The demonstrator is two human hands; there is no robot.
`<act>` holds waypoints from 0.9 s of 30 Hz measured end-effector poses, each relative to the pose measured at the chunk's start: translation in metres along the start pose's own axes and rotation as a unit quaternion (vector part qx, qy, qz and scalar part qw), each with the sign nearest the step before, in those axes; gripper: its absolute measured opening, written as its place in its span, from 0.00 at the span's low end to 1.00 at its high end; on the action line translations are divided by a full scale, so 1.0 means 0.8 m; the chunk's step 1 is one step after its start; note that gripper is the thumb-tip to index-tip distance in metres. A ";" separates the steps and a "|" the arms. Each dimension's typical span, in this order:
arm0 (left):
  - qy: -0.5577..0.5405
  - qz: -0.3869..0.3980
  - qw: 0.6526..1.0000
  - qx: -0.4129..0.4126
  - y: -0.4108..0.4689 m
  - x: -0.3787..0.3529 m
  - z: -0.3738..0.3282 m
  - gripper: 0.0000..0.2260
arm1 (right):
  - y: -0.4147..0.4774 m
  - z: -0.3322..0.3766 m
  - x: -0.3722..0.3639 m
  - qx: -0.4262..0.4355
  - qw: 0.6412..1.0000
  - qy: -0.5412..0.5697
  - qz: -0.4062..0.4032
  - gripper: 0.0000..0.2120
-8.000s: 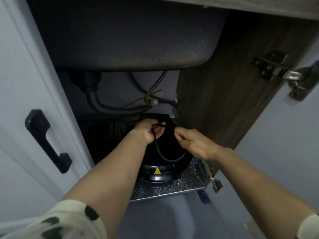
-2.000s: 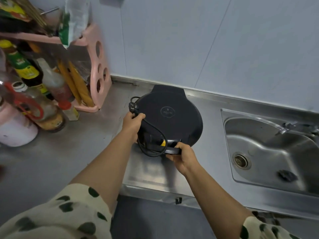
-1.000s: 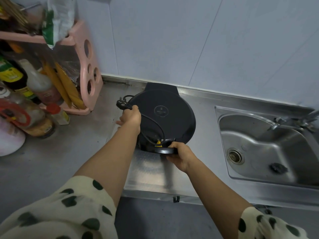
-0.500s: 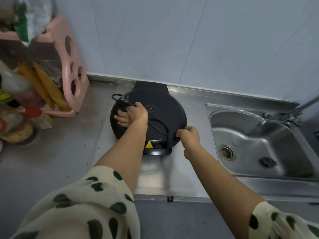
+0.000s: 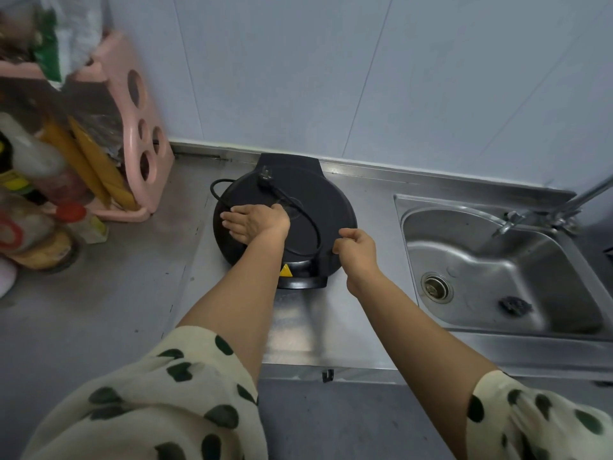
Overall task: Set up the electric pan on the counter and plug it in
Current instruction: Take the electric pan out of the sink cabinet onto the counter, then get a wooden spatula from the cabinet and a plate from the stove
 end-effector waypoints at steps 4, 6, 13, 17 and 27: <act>-0.003 0.011 1.000 -0.008 -0.021 0.009 -0.007 0.36 | -0.009 0.013 0.003 0.005 1.000 -0.008 0.012 0.20; -0.002 0.015 1.000 -0.027 -0.031 0.013 -0.013 0.34 | -0.014 0.022 0.010 0.010 1.000 -0.012 0.013 0.20; -0.006 -0.038 0.985 -0.166 -0.100 0.034 -0.042 0.16 | -0.041 0.058 0.057 0.036 0.999 -0.002 0.022 0.12; 0.020 -0.054 0.968 -0.243 -0.182 0.026 -0.058 0.14 | -0.064 0.077 0.116 0.060 0.998 0.002 0.034 0.12; 0.054 -0.076 0.934 -0.345 -0.395 -0.062 -0.063 0.18 | -0.111 0.087 0.314 0.110 0.992 -0.024 0.055 0.13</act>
Point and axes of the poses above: each hand's wrist, its own y-axis towards the middle knuckle, its own x-axis out of the back of the hand, z = x × y, the point moved 8 cm from there along y, towards the middle knuckle, and after that the axes turned 11 degrees about y, right-handed, at the moved point
